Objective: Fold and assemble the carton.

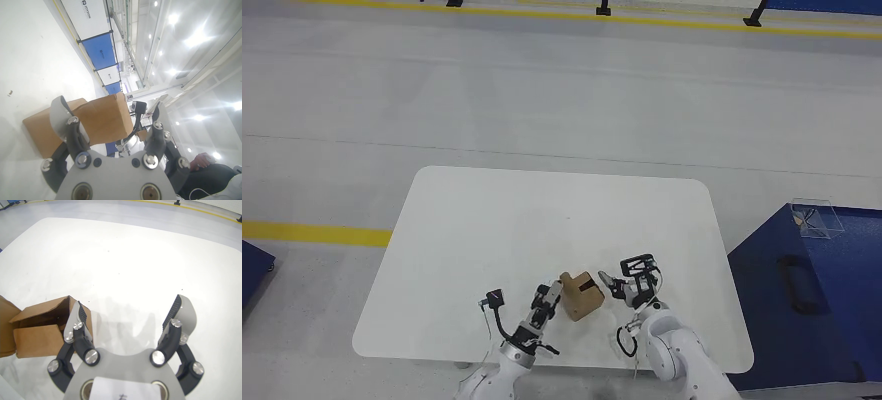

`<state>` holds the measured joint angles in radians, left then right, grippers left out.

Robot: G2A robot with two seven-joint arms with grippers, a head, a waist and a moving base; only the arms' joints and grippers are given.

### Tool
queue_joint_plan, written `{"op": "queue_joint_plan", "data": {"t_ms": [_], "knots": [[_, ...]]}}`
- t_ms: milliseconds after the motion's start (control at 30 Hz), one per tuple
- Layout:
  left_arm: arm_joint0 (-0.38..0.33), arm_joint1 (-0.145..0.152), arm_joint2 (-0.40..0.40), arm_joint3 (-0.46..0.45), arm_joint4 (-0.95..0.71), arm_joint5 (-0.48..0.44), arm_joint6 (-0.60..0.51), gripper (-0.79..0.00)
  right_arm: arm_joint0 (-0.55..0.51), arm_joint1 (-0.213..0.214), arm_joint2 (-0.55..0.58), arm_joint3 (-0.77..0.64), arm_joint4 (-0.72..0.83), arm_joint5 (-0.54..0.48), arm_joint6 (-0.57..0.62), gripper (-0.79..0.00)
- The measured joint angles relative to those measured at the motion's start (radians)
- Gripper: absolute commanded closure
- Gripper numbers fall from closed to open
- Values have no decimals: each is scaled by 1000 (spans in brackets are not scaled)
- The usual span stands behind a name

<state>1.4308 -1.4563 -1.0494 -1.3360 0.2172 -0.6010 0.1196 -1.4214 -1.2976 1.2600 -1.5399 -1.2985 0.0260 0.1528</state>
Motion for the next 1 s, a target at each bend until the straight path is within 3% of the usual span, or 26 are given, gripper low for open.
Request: {"op": "queue_joint_plan", "data": {"t_ms": [233, 400, 567, 800, 1000], "knots": [[17, 3, -13, -18, 10, 3, 10, -785, -1, 1, 14, -5, 16, -2, -6, -785], [13, 8, -23, -29, -98, 27, -111, -785, -6, 1, 28, -14, 46, -12, -5, -785], [34, 7, -11, -81, -121, 14, -115, -785, -4, -2, 7, -6, 34, -13, 3, -785], [79, 9, -5, -193, -119, 95, -122, -785, 8, -6, -12, 23, 8, 2, 15, -785], [73, 7, 18, -219, -116, 153, -145, -785, 2, -5, -11, 20, 2, -21, 36, -785]]}}
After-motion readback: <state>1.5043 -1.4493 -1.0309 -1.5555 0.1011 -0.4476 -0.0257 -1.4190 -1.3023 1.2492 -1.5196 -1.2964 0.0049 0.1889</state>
